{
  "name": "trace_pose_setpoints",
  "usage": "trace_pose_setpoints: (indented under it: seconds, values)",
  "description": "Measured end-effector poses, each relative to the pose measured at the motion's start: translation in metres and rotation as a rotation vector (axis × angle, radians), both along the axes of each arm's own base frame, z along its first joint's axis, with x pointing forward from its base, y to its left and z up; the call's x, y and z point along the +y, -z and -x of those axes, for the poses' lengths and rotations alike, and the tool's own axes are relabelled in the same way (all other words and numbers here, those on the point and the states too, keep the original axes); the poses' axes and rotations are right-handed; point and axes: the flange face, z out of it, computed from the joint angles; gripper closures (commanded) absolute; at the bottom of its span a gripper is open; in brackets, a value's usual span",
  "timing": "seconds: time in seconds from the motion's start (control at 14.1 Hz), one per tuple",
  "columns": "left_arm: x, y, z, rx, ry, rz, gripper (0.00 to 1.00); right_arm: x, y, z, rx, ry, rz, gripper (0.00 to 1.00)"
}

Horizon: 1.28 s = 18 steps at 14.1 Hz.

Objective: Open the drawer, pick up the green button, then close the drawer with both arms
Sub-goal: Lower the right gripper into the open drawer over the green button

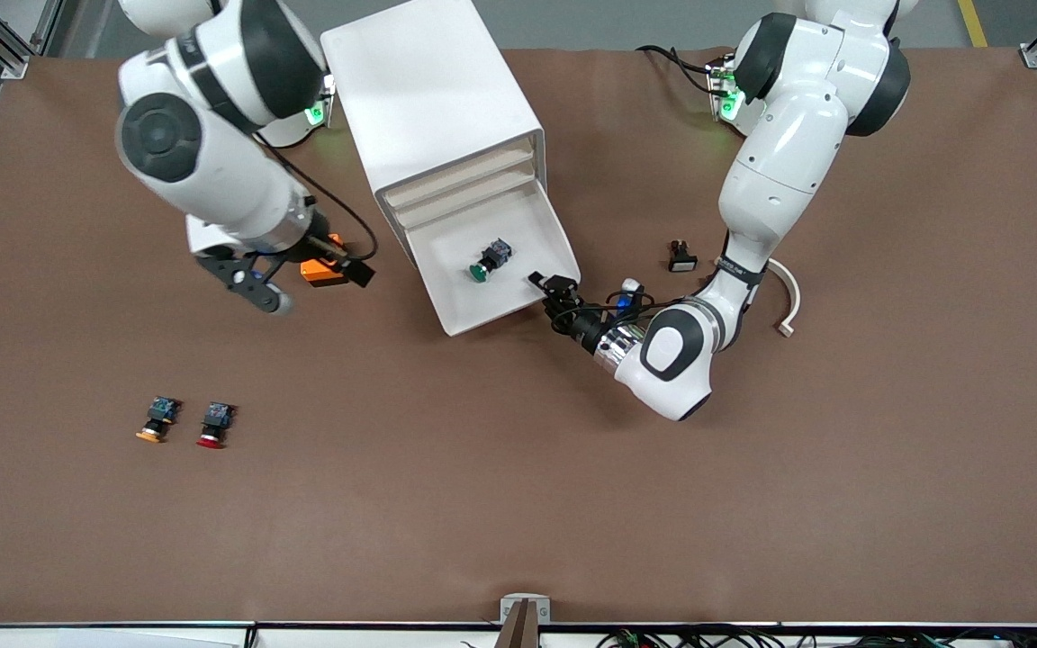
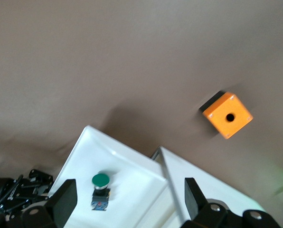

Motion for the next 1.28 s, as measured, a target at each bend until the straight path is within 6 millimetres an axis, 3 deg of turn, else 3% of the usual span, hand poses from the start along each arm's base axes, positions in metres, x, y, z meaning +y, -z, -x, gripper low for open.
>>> trace_pose_setpoints:
  seconds: [0.28,0.57,0.85,1.06,1.28]
  values:
    - [-0.004,-0.013,-0.011,-0.086,0.01,0.069,0.0,0.066,0.045,0.037,-0.076,0.024,-0.016,0.0]
    - [-0.01,-0.049,-0.033,-0.268,0.038,0.208,0.0,0.122,0.099,0.074,-0.109,0.04,0.053,0.0]
    - [0.003,-0.082,-0.061,-0.527,0.116,0.343,0.0,0.142,0.133,0.084,-0.122,0.079,0.053,0.0]
    - [0.011,-0.11,-0.069,-0.737,0.246,0.443,0.0,0.146,0.154,0.098,-0.127,0.098,0.051,0.0]
    - [0.015,-0.153,-0.073,-0.932,0.415,0.509,0.0,0.16,0.177,0.118,-0.113,0.103,0.069,0.0]
